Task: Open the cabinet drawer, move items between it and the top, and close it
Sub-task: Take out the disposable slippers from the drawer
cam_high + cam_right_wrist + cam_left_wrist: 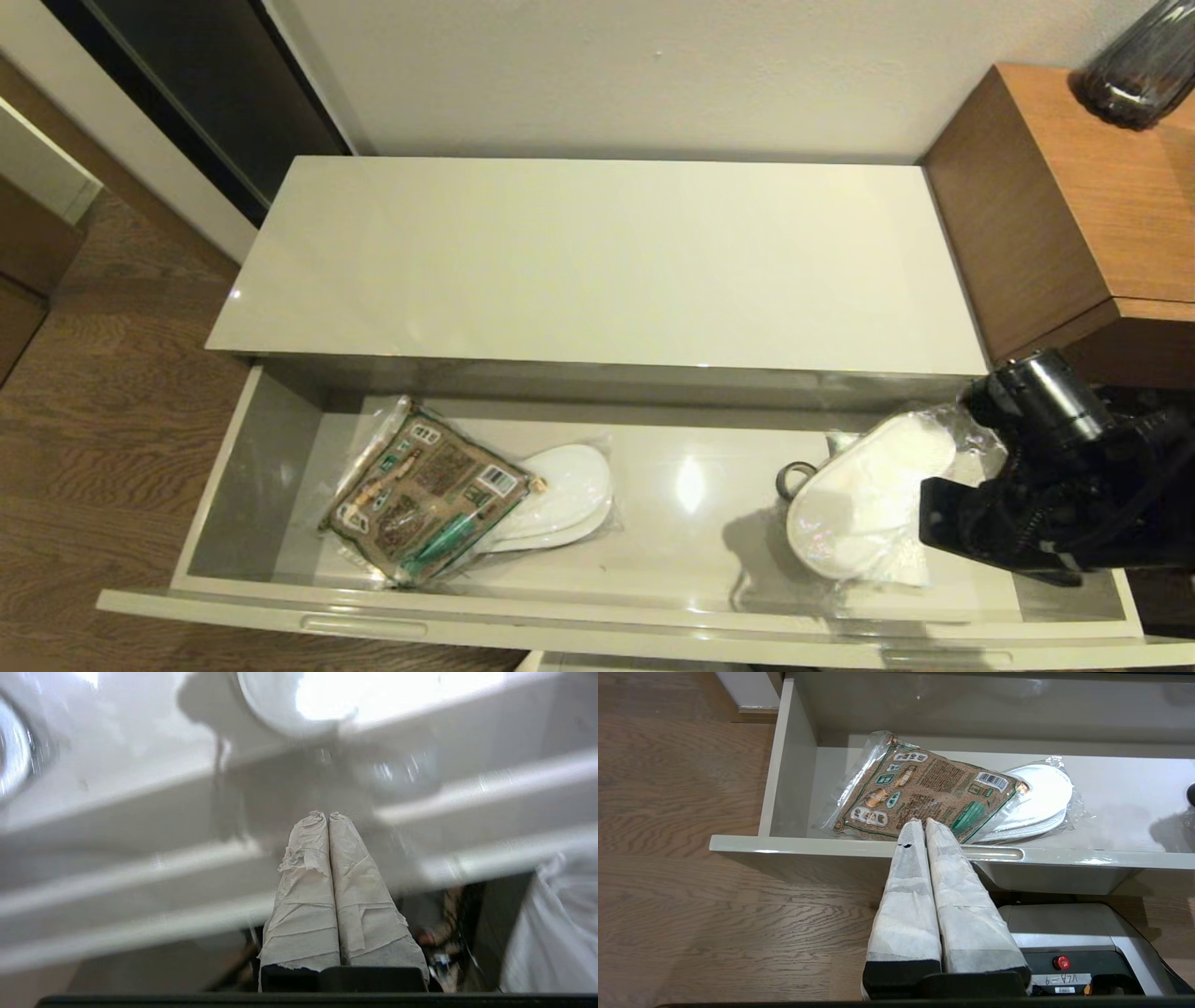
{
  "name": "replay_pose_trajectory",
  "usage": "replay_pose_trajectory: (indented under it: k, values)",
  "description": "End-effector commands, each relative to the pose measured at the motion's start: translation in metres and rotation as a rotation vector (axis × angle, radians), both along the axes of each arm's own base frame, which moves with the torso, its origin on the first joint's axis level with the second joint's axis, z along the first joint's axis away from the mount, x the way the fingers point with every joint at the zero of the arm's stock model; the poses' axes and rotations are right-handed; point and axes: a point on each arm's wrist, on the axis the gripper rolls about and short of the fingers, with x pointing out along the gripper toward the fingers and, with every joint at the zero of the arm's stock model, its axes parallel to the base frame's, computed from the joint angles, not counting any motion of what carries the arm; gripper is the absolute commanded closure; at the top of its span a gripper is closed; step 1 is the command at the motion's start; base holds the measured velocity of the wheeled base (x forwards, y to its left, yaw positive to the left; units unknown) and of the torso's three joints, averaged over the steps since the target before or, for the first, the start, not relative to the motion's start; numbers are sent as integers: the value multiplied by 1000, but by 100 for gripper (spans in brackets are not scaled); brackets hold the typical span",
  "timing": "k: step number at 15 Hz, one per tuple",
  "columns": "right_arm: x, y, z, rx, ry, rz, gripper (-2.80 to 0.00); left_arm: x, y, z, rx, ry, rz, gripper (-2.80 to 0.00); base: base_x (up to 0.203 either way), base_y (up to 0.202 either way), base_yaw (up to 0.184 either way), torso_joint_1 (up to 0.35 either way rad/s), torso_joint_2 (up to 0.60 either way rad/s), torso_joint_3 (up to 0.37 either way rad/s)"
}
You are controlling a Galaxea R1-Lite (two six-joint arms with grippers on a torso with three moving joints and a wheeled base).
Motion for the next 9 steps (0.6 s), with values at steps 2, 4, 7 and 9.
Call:
replay_pose_trajectory:
  k: [2,4,7,9]
  values:
    - [39,10,-34,-57,32,-40,0,0,0,0,-1,1,1,0,0,0,0,0,0,0]
    - [58,12,-36,-52,-9,-59,0,0,0,0,-1,1,1,0,0,0,0,0,0,0]
    - [73,13,-47,-104,-29,-101,0,0,0,0,1,1,1,0,0,0,0,0,0,0]
    - [83,16,-58,-120,-61,-119,0,0,0,0,-1,1,1,0,0,0,0,0,0,0]
